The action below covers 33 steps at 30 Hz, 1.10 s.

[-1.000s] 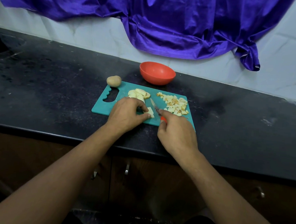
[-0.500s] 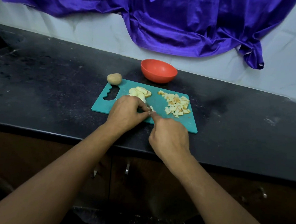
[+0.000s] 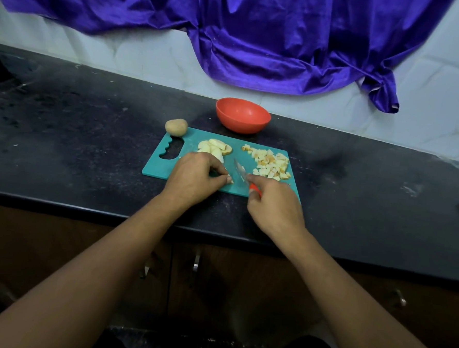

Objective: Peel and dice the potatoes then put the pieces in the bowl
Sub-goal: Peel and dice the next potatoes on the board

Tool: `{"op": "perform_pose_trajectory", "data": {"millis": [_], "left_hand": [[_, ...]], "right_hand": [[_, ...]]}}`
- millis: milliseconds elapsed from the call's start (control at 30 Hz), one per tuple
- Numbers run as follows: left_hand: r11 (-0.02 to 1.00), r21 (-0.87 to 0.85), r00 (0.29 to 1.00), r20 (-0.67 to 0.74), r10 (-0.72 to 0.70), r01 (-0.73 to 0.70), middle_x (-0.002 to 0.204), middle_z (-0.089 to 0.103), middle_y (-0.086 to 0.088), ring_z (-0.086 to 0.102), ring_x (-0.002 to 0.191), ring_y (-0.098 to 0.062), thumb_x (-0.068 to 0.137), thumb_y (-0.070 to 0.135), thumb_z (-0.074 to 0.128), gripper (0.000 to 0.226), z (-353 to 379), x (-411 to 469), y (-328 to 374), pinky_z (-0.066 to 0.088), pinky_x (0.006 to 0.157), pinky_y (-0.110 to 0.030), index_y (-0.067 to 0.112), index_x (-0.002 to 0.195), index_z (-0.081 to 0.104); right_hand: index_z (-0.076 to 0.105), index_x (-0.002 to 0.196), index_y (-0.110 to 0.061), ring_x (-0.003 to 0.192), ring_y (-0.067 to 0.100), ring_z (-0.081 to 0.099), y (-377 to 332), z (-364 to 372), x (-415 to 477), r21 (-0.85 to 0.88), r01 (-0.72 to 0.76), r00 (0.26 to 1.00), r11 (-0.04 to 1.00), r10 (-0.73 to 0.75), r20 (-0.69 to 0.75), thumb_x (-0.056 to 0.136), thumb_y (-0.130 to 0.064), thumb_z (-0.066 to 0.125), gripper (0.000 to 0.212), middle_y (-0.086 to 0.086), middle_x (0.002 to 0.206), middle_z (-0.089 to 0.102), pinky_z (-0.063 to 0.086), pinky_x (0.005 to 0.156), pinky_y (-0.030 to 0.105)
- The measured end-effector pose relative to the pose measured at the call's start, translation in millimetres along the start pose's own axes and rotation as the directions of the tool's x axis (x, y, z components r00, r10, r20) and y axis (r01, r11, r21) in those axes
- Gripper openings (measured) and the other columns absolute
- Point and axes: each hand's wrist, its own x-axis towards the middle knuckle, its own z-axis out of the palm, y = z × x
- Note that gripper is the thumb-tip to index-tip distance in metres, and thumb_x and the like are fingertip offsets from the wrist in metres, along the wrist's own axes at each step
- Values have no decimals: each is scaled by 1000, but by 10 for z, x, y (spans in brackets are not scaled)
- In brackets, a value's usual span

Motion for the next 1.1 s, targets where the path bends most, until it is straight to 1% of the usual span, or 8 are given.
{"op": "perform_pose_trajectory", "data": {"millis": [100, 200, 267, 433, 767, 867, 1000, 1100], "left_hand": [[1000, 0, 1000, -6, -4, 4, 104, 75, 13, 65, 103, -8, 83, 39, 82, 21, -22, -21, 2, 54, 94, -36, 32, 101, 79], [1000, 14, 999, -35, -7, 7, 100, 72, 11, 62, 104, -11, 82, 37, 82, 21, -7, -29, 2, 52, 90, -34, 32, 101, 77], [1000, 28, 999, -42, -13, 14, 97, 70, 13, 59, 103, -10, 82, 33, 81, 17, -17, -37, 11, 49, 88, -30, 31, 99, 77], [999, -42, 996, -85, -33, 30, 94, 72, 12, 63, 96, -9, 84, 22, 73, 14, -43, -46, 17, 52, 84, -30, 24, 97, 76], [997, -53, 994, -87, -61, 56, 100, 67, 8, 62, 97, -12, 80, 11, 66, 25, -31, -36, 0, 55, 90, -39, 25, 100, 67], [990, -100, 980, -163, -112, 96, 103, 57, 4, 59, 92, -15, 80, 7, 64, 25, -28, -23, -28, 54, 88, -43, 24, 99, 62], [986, -96, 975, -164, -148, 133, 102, 53, 3, 58, 87, -14, 83, 7, 67, 24, -22, -9, -32, 54, 87, -44, 24, 97, 59], [987, -85, 976, -159, -150, 138, 100, 53, 4, 56, 86, -12, 83, 6, 66, 24, -30, -6, -27, 54, 85, -41, 25, 97, 59]], "right_hand": [[51, 148, -42, 75, 10, 59, -28, -33, -56, 9, 25, 999, 1000, -25, -30, 104, -31, 51, 45, -7, 101, 68, 48, 62, 31], [52, 148, -39, 96, 16, 62, -100, -20, -126, -43, 75, 996, 996, -77, -44, 104, -32, 50, 45, -3, 116, 69, 56, 78, 37], [50, 150, -38, 103, 19, 61, -138, -3, -147, -79, 99, 994, 992, -102, -41, 105, -33, 49, 45, -1, 117, 68, 56, 84, 40], [47, 152, -36, 96, 17, 60, -180, 19, -174, -87, 125, 990, 988, -130, -52, 106, -34, 48, 46, 1, 109, 66, 57, 82, 41], [45, 152, -38, 84, 13, 59, -177, 117, -176, -70, 170, 982, 983, -175, -72, 106, -36, 47, 47, -4, 99, 67, 54, 72, 35], [45, 152, -37, 86, 13, 61, -166, 145, -195, -97, 236, 969, 967, -242, -56, 106, -36, 46, 47, -5, 101, 69, 54, 73, 35], [42, 154, -35, 83, 14, 59, -133, 151, -189, -173, 326, 944, 929, -330, 8, 106, -34, 44, 49, -5, 95, 65, 46, 67, 34], [39, 156, -35, 77, 13, 56, -9, 76, -129, -235, 297, 954, 926, -300, 24, 106, -33, 42, 49, -6, 89, 60, 49, 66, 35]]}}
